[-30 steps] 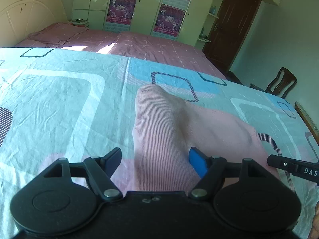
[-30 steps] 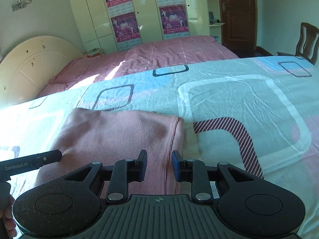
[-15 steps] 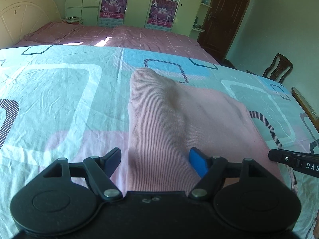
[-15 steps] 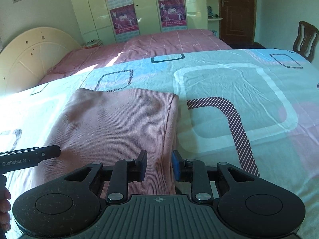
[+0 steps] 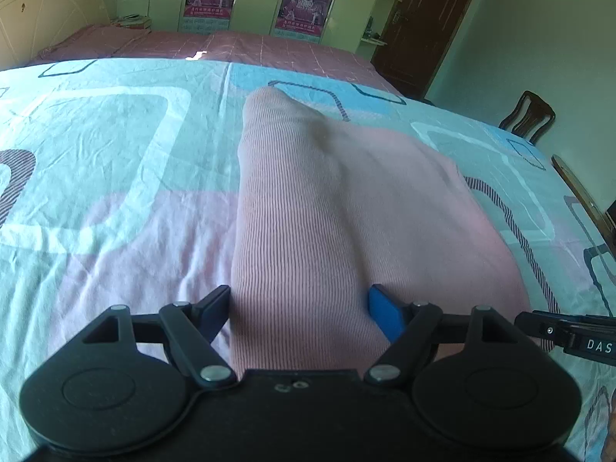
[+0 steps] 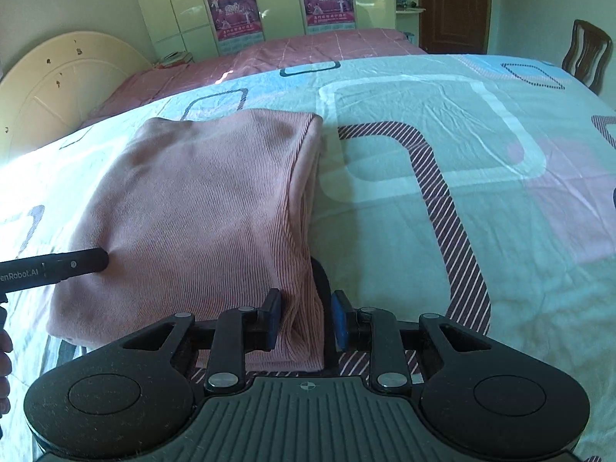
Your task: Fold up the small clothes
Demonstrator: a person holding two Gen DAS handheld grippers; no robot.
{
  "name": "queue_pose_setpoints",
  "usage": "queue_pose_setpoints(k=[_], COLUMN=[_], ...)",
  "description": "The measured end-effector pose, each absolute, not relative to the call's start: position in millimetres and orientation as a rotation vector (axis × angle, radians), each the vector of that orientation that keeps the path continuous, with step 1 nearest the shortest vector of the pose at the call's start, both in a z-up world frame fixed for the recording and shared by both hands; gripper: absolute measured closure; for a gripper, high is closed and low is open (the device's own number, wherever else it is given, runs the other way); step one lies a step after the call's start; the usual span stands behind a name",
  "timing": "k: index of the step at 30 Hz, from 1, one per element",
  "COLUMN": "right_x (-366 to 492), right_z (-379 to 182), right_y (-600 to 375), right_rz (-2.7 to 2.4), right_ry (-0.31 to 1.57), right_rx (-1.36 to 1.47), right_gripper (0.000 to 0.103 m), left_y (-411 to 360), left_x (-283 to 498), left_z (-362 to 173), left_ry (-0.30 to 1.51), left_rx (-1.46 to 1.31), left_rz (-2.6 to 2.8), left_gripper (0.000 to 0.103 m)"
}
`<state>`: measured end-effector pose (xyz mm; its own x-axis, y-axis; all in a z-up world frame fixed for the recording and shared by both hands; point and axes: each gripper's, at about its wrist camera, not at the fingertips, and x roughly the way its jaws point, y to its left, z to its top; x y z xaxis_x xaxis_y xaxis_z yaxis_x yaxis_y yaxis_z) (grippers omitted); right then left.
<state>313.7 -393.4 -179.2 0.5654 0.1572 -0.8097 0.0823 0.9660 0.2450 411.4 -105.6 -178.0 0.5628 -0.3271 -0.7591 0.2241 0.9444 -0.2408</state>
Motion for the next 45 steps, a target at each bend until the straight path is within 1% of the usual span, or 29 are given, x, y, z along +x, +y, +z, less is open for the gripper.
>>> queue_pose_setpoints(k=[3, 5, 13, 16, 17, 18, 20, 26, 30, 33, 35, 36, 37, 38, 39, 40, 41, 43, 44, 45], right_x=[310.8, 310.9, 311.8, 319.9, 323.0, 327.6, 334.8, 374.4, 404.6, 418.6, 420.0, 421.4, 422.5, 423.7, 425.6, 426.1, 426.4, 427.1, 426.5, 425.5], right_z=[-187.7, -190.3, -171.1, -166.9, -166.7, -166.3, -165.3, -173.9, -194.5, -211.8, -215.5, -216.8, -217.5, -218.3, -220.1, -220.2, -219.4, -217.4, -215.2, -210.4], right_y=[-390.9, -398.9, -404.4, -410.6, -413.3, -416.7, -420.8, -426.1, -428.5, -424.6, -420.7, -418.3, -415.4, -414.1, -412.4, -410.6, -409.1, -407.3, -406.6, -404.2], right_rz=[0.040, 0.036, 0.082, 0.097, 0.096, 0.094, 0.091, 0.145, 0.165, 0.217, 0.244, 0.255, 0.260, 0.262, 0.269, 0.274, 0.277, 0.282, 0.284, 0.283], right_ry=[0.999, 1.009, 1.005, 0.995, 0.994, 0.989, 0.959, 0.942, 0.948, 0.965, 0.933, 0.930, 0.923, 0.922, 0.941, 0.948, 0.953, 0.965, 0.965, 0.953], right_rx=[0.239, 0.292, 0.298, 0.343, 0.362, 0.389, 0.423, 0.529, 0.587, 0.583, 0.563, 0.553, 0.547, 0.554, 0.561, 0.556, 0.545, 0.543, 0.548, 0.544], right_gripper=[0.077, 0.077, 0.076, 0.076, 0.072, 0.055, 0.030, 0.029, 0.030, 0.030, 0.030, 0.030, 0.030, 0.041, 0.064, 0.068, 0.071, 0.077, 0.081, 0.082], left_y=[-107.5, -109.2, -106.7, -106.7, -106.5, -106.3, -106.1, -109.8, -113.9, -113.4, -115.9, -117.4, -118.1, -118.4, -117.5, -116.6, -115.0, -113.6, -113.9, -114.1], left_x=[408.7, 407.1, 413.5, 417.3, 418.5, 421.0, 426.9, 460.6, 479.2, 486.1, 486.7, 486.5, 486.3, 487.0, 487.2, 487.3, 487.0, 486.1, 485.8, 485.2], left_z=[-185.6, -184.5, -176.3, -169.9, -168.1, -165.1, -161.5, -166.3, -182.0, -192.8, -195.7, -196.5, -196.8, -196.6, -195.8, -194.6, -192.4, -186.8, -183.5, -178.6], left_ry=[0.935, 0.933, 0.958, 0.951, 0.946, 0.938, 0.926, 0.943, 0.971, 0.978, 0.966, 0.960, 0.956, 0.955, 0.956, 0.960, 0.961, 0.959, 0.954, 0.944], left_rx=[-0.118, -0.107, -0.129, -0.128, -0.129, -0.132, -0.137, -0.180, -0.213, -0.257, -0.246, -0.237, -0.235, -0.241, -0.251, -0.261, -0.266, -0.265, -0.262, -0.257], left_rz=[-0.329, -0.328, -0.329, -0.332, -0.332, -0.332, -0.330, -0.346, -0.364, -0.392, -0.411, -0.418, -0.422, -0.424, -0.422, -0.423, -0.423, -0.420, -0.419, -0.418], left_gripper=[0.025, 0.025, 0.021, 0.020, 0.019, 0.018, 0.016, 0.014, 0.016, 0.015, 0.016, 0.018, 0.022, 0.025, 0.032, 0.040, 0.044, 0.057, 0.060, 0.063])
